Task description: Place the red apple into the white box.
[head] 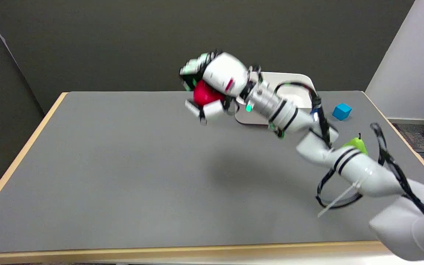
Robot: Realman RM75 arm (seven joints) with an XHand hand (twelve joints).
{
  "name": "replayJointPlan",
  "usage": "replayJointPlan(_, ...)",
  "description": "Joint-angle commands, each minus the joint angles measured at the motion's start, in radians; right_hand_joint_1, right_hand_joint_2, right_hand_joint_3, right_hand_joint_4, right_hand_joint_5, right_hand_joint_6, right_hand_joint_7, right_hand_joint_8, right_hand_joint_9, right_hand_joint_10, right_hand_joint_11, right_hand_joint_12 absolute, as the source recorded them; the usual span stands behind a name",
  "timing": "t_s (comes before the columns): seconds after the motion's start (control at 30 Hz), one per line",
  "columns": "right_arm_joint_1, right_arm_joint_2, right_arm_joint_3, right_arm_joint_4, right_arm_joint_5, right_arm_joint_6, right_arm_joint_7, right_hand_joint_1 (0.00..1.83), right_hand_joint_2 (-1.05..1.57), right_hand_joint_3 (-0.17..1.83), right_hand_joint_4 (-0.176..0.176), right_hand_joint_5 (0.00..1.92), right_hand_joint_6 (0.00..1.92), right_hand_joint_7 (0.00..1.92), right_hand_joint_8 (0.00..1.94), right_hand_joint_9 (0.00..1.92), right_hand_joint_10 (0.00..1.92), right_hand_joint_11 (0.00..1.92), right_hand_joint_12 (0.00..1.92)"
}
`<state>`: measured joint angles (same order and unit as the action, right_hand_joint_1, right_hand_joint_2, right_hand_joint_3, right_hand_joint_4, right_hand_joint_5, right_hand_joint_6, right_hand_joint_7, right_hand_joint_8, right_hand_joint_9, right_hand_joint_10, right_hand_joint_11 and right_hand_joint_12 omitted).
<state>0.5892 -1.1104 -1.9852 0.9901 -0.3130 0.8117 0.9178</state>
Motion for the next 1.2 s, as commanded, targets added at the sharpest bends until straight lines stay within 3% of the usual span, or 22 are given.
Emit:
replayJointPlan(0.03,0.411,0.032,-0.007,-0.225,-0.025,-0.175,-0.051,0.90,0.78,1.23,0.025,0.76,1.92,0.94,1.94,1.19,1.92,0.71,1.92)
replayJointPlan(0.27,0.608,-0.040,-0.081,-0.560,-0.123,-0.237,-0.051,0.88,0.83,1.15,0.018,0.72,1.92,0.87,1.94,1.12,1.92,0.59,1.92)
replayJointPlan(0.47,0.613,-0.028,-0.071,-0.704,-0.140,-0.304,-0.051,0.87,0.88,1.07,0.012,0.68,1.92,0.76,1.94,1.04,1.92,0.49,1.92)
replayJointPlan(0.7,0.534,0.060,0.020,-0.746,-0.120,-0.419,-0.047,0.85,0.96,0.94,-0.002,0.61,1.92,0.69,1.94,0.96,1.92,0.36,1.92)
replayJointPlan(0.83,0.436,0.118,0.099,-0.717,-0.036,-0.428,-0.051,0.84,0.97,0.93,-0.003,0.61,1.92,0.68,1.94,0.94,1.92,0.35,1.92)
replayJointPlan(1.0,0.330,0.162,0.099,-0.648,0.032,-0.432,-0.051,0.86,0.93,0.99,-0.002,0.63,1.92,0.69,1.94,0.96,1.92,0.39,1.92)
replayJointPlan(1.2,0.293,0.157,0.063,-0.637,0.050,-0.407,-0.051,0.86,0.93,1.00,-0.004,0.64,1.92,0.69,1.94,0.97,1.92,0.41,1.92)
